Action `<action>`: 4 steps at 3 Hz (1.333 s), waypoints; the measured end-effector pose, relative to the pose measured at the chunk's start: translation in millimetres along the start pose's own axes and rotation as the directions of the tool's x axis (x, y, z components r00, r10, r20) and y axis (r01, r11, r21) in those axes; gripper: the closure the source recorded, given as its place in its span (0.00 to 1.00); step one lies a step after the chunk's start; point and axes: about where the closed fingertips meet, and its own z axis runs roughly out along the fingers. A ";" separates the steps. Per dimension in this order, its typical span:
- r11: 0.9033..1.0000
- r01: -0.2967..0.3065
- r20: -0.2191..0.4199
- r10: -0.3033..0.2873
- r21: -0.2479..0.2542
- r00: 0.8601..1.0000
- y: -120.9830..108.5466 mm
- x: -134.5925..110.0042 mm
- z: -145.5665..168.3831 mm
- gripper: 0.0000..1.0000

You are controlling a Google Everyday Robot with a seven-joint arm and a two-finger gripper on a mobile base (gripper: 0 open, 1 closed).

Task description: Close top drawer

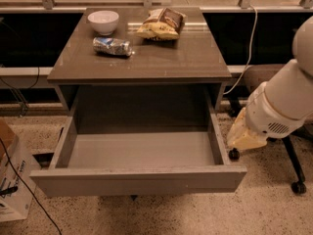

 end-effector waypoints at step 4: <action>0.964 -0.124 -0.059 0.113 -0.236 0.992 35.1 54.2 173.7 1.00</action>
Offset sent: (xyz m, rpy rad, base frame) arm -0.0204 -0.0070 -0.1595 -0.0343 0.2584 -0.0183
